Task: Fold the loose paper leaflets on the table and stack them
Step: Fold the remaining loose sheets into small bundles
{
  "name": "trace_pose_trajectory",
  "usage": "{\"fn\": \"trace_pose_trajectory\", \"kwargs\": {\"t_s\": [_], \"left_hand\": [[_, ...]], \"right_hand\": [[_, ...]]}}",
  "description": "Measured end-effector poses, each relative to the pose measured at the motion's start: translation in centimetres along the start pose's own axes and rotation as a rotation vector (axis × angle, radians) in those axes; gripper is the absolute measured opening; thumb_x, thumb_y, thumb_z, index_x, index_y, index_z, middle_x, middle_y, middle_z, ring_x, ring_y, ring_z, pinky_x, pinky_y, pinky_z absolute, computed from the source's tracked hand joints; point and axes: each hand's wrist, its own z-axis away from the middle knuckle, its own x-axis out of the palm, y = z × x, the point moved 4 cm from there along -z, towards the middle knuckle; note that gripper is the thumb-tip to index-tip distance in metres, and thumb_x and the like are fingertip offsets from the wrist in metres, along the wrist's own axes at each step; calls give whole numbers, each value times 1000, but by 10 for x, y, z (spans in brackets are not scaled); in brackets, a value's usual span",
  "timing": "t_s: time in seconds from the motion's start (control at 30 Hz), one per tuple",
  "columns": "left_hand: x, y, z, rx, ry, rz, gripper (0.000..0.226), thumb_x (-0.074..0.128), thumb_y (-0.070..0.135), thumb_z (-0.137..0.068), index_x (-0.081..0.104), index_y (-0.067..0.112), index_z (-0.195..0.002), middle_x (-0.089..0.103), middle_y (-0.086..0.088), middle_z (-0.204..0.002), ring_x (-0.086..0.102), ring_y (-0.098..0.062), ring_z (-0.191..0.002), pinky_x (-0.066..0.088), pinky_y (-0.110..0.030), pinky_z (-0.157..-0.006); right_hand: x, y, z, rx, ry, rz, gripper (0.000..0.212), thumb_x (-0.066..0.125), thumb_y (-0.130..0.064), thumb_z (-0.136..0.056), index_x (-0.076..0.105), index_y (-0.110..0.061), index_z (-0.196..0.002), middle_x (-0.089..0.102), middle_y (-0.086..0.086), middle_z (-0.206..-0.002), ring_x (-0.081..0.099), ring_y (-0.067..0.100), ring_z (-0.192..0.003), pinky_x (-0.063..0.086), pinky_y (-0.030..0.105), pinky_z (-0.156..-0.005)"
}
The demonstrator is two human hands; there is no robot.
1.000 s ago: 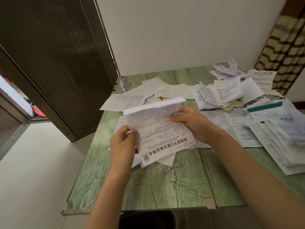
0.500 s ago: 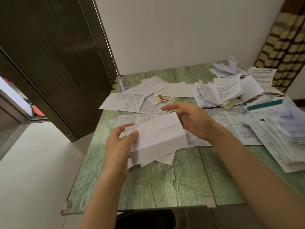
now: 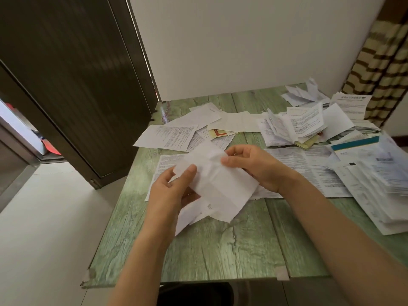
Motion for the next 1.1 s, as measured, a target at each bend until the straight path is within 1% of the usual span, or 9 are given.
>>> {"fn": "trace_pose_trajectory", "kwargs": {"t_s": [0.2,0.33,0.47,0.63,0.73,0.8,0.87,1.0,1.1], "left_hand": [[10,-8,3,51,71,-51,14,64,6,-85,64,15,-97,74,2,-75,70,-13,-71,58,-24,-59],[1,-9,-1,149,155,-185,13,63,7,-87,65,20,-89,71,10,-70,68,-5,-69,57,-26,-60],[-2,-5,-3,174,129,-245,15,62,7,-88,62,22,-87,70,16,-65,66,1,-64,56,-21,-54],[-4,-2,-3,158,156,-311,24,57,0,-89,61,22,-80,67,17,-63,63,2,-62,54,-18,-52],[-6,-6,-4,43,146,-202,31,45,-9,-88,64,15,-85,68,1,-76,63,-16,-75,55,-28,-65],[-5,-9,-5,-68,136,-50,25,45,-5,-90,65,10,-95,68,-8,-84,63,-21,-75,55,-31,-66],[-1,-12,-4,-175,87,114,18,48,9,-94,63,7,-103,69,-12,-87,65,-22,-74,57,-31,-61],[8,-18,1,-365,-88,389,57,36,51,-95,57,2,-113,70,-20,-103,70,-33,-88,57,-43,-68],[11,-18,3,-355,-106,350,48,47,48,-91,60,7,-112,70,-16,-107,69,-32,-92,57,-42,-68]], "right_hand": [[3,2,-4,-35,61,-15,11,63,-18,-87,63,-11,-96,70,4,-89,65,18,-81,51,33,-73],[7,4,-3,21,-16,11,13,63,-12,-87,61,-10,-100,70,9,-94,65,21,-87,49,34,-77],[12,7,-4,78,-67,50,26,65,-11,-86,64,-12,-111,69,15,-111,64,34,-105,48,44,-92],[12,9,-8,91,-26,44,24,60,-5,-88,66,-16,-107,69,14,-110,64,34,-100,49,45,-89],[12,8,-9,74,-23,10,31,47,3,-91,67,-19,-95,69,10,-92,62,20,-76,49,30,-65],[13,5,-6,53,-4,40,38,40,8,-90,67,-17,-80,63,-1,-70,53,9,-56,39,17,-46],[14,4,-5,12,30,103,43,37,9,-89,65,-16,-69,60,-7,-60,46,9,-51,32,15,-40],[16,1,-4,-43,39,118,42,42,11,-88,64,-15,-62,63,-10,-61,56,7,-59,42,15,-50],[18,-2,-3,-89,49,118,47,43,13,-86,65,-16,-57,65,-5,-65,56,14,-65,43,20,-55]]}}
